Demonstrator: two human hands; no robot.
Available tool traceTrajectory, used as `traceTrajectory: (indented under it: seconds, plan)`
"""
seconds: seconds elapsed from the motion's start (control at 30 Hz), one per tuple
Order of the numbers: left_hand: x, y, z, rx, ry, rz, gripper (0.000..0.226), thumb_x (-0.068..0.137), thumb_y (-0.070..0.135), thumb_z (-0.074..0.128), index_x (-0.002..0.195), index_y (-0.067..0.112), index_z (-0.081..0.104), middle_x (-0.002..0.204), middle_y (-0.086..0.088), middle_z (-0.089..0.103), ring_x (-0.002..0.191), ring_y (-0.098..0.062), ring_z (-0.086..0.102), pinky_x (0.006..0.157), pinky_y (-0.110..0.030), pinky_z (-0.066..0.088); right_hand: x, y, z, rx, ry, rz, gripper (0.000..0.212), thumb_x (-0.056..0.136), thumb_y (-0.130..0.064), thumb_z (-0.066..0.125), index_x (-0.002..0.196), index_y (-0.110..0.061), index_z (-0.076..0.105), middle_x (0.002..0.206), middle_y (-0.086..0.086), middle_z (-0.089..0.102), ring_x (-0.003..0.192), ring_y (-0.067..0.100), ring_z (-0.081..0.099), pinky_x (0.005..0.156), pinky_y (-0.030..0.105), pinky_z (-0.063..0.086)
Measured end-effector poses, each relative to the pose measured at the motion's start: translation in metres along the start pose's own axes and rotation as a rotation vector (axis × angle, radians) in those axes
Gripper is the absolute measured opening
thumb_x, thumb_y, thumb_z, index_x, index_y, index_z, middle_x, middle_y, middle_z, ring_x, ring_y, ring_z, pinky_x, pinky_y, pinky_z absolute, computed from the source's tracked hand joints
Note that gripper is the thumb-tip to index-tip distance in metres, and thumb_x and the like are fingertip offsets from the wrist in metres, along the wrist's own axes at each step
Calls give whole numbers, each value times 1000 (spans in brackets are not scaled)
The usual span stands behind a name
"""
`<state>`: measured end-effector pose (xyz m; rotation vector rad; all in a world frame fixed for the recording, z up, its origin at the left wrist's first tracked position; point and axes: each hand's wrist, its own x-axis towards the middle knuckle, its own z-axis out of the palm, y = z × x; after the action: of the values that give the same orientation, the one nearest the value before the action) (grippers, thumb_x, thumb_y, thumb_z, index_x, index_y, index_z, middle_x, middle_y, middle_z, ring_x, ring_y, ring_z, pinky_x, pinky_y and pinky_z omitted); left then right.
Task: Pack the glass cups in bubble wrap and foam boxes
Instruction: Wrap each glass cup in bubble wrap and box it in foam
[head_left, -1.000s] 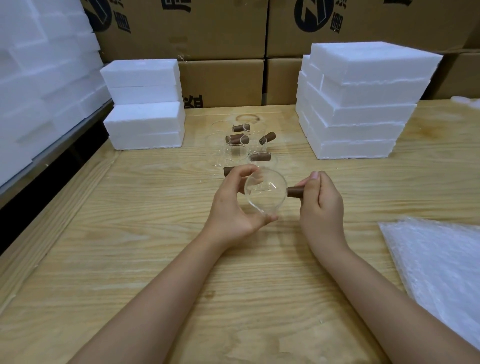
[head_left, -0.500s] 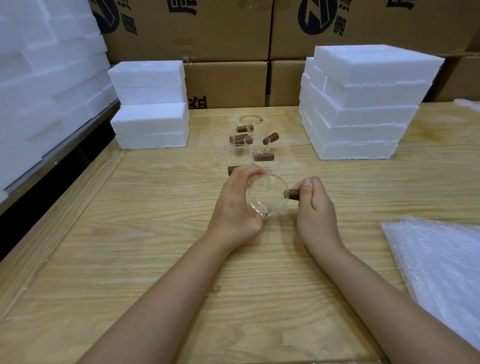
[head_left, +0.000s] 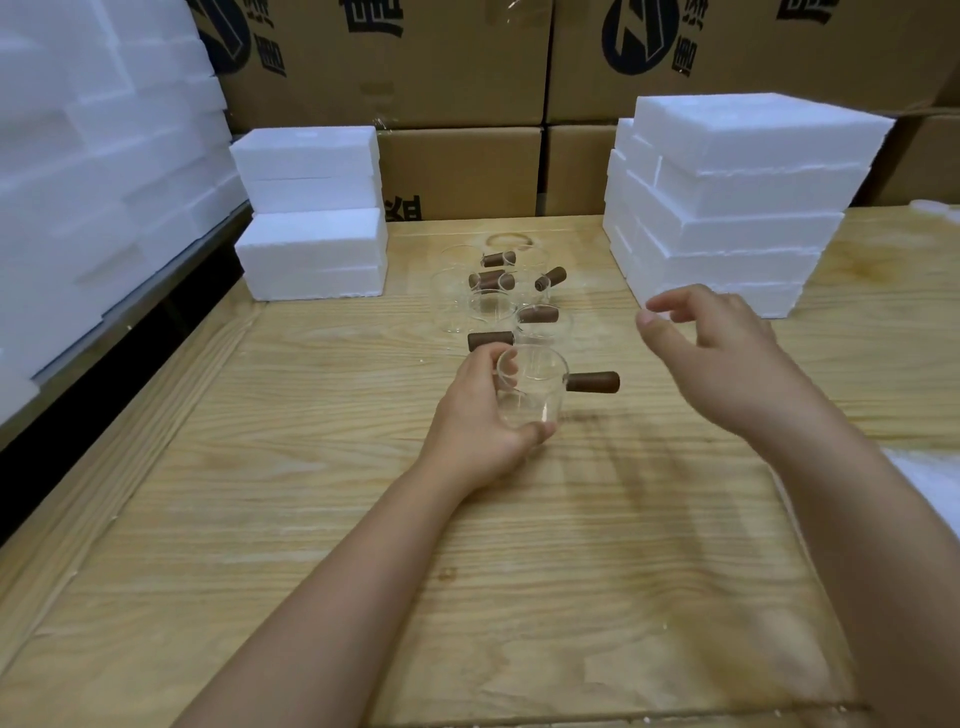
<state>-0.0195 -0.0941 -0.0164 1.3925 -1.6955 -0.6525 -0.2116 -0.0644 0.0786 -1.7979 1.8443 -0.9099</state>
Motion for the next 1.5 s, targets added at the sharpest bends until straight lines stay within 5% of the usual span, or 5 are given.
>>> traceTrajectory:
  seconds: [0.3, 0.73, 0.97, 1.2, 1.5]
  plan:
    - [2, 0, 1, 64, -47, -36, 81, 65, 30, 85, 133, 26, 43, 126, 7, 53, 102, -8, 55, 89, -24, 41, 19, 74, -54, -460, 393, 168, 38, 86, -47, 40, 107, -17, 51, 108, 18, 53, 105, 43, 48, 88, 51, 44]
    - [0, 3, 0, 62, -76, -17, 83, 67, 29, 85, 137, 23, 41, 131, 7, 49, 108, -8, 55, 100, -27, 42, 16, 142, -69, -409, -323, 519, 16, 87, -12, 53, 89, -17, 68, 90, 16, 64, 76, 34, 65, 54, 34, 55]
    - [0, 3, 1, 58, -80, -9, 85, 67, 30, 85, 140, 23, 40, 132, 7, 49, 108, -8, 56, 101, -30, 43, -10, 160, -71, -388, -467, 231, 76, 44, -81, 72, 110, -80, 36, 117, -31, 51, 109, -1, 52, 86, 22, 46]
    - [1, 1, 2, 49, -81, -5, 85, 67, 30, 84, 139, 24, 40, 133, 7, 49, 109, -10, 56, 101, -30, 43, -27, 209, -47, -739, -241, 272, 145, 24, -102, 50, 145, -48, -9, 155, 2, 24, 138, 32, 28, 106, 52, 35]
    - [2, 2, 1, 54, -88, -7, 82, 68, 29, 84, 138, 24, 41, 132, 6, 49, 102, -6, 53, 97, -27, 43, 4, 157, -37, -674, 59, 27, 36, 84, -19, 64, 114, -2, 54, 68, 13, 60, 64, 36, 58, 58, 42, 44]
